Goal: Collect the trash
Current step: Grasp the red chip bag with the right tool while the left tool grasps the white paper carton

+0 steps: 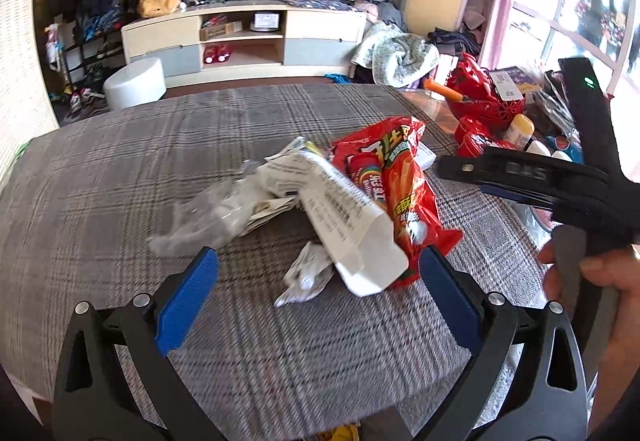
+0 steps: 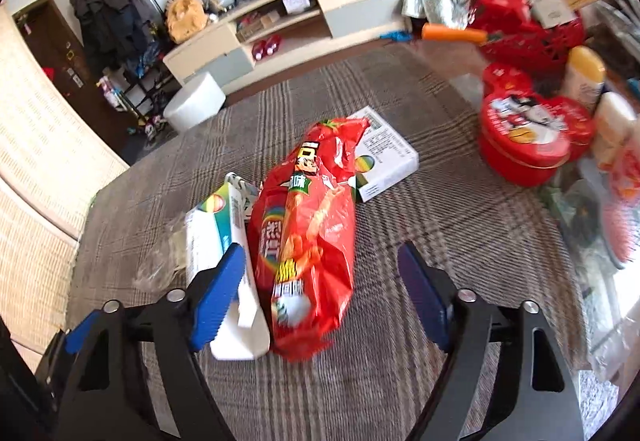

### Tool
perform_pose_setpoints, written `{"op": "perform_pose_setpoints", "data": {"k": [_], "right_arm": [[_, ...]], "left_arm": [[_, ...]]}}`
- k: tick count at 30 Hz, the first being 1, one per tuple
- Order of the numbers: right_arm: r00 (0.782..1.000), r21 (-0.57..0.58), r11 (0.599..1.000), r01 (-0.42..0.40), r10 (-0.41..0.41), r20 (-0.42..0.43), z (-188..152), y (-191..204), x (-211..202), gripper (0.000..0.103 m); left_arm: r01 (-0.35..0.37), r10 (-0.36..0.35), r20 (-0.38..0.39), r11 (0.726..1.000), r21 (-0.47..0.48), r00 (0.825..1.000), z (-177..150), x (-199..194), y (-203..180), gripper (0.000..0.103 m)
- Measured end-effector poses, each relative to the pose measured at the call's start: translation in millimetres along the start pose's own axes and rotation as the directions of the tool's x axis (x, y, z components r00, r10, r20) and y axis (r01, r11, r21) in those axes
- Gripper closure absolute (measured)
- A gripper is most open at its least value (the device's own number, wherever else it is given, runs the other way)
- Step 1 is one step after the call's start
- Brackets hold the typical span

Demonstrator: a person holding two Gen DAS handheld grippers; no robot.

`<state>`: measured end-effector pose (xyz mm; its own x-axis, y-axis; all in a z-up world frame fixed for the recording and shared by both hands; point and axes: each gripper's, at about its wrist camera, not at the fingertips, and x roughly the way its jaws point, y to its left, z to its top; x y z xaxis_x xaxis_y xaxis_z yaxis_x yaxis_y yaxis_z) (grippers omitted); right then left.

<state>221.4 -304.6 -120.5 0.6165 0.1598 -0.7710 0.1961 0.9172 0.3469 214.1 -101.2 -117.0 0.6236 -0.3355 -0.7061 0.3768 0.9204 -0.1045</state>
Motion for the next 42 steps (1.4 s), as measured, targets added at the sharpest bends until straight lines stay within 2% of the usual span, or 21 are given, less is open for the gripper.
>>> {"op": "perform_pose_setpoints", "data": {"k": [4, 8, 13, 14, 16, 18, 19, 21, 27, 33, 42], "right_arm": [[0.999, 0.021, 1.000, -0.003, 0.004, -0.035, 6.5, -3.5, 27.6, 0.026], [0.995, 0.068, 0.995, -0.068, 0.073, -0.074, 7.3, -9.8, 46.1, 0.026], [0.987, 0.085, 0.990, -0.109, 0.118, -0.105, 9.0, -10.9, 60.1, 0.042], [0.985, 0.086, 0.989, -0.122, 0.131, -0.109, 8.7, -10.6, 61.3, 0.047], [0.986, 0.073, 0.990, -0.119, 0.126, -0.106, 8.3, -9.7, 60.7, 0.050], [0.986, 0.064, 0.991, -0.120, 0.126, -0.105, 8.7, -8.7, 59.4, 0.053], [0.987, 0.057, 0.991, -0.117, 0.123, -0.101, 7.4, -6.9, 58.4, 0.056], [0.990, 0.036, 0.994, -0.100, 0.103, -0.093, 5.8, -4.1, 57.4, 0.065], [0.995, 0.005, 0.997, -0.072, 0.072, -0.068, 5.1, -1.0, 48.6, 0.076], [1.000, -0.033, 0.999, -0.024, 0.024, -0.008, 9.7, 0.3, 24.5, 0.079], [0.996, -0.074, 0.996, 0.053, -0.048, 0.074, 16.5, 1.9, -18.5, 0.081]], "left_arm": [[0.007, -0.007, -0.015, 1.000, -0.008, 1.000, 5.2, 25.8, -4.4, 0.008], [0.017, -0.017, -0.024, 1.000, -0.018, 1.000, 10.4, 44.9, -6.9, 0.008], [0.022, -0.023, -0.032, 1.000, -0.008, 0.999, 15.4, 61.7, -12.5, 0.010], [0.029, -0.029, -0.036, 1.000, -0.006, 0.999, 15.7, 64.3, -12.5, 0.014], [0.046, -0.046, -0.056, 0.999, -0.001, 0.997, 15.0, 69.8, -13.0, 0.025], [0.066, -0.066, -0.078, 0.998, -0.002, 0.995, 13.7, 74.5, -12.5, 0.040], [0.074, -0.074, -0.082, 0.997, -0.005, 0.994, 12.8, 75.5, -12.6, 0.044], [0.089, -0.090, -0.097, 0.996, -0.015, 0.991, 10.9, 78.6, -11.7, 0.060], [0.083, -0.083, -0.082, 0.997, -0.001, 0.993, 7.5, 66.5, -8.8, 0.068], [0.089, -0.089, -0.064, 0.996, -0.009, 0.994, 9.5, 51.3, -5.5, 0.075], [0.086, -0.085, -0.044, 0.996, 0.026, 0.995, 8.8, 25.4, -17.8, 0.077]]}}
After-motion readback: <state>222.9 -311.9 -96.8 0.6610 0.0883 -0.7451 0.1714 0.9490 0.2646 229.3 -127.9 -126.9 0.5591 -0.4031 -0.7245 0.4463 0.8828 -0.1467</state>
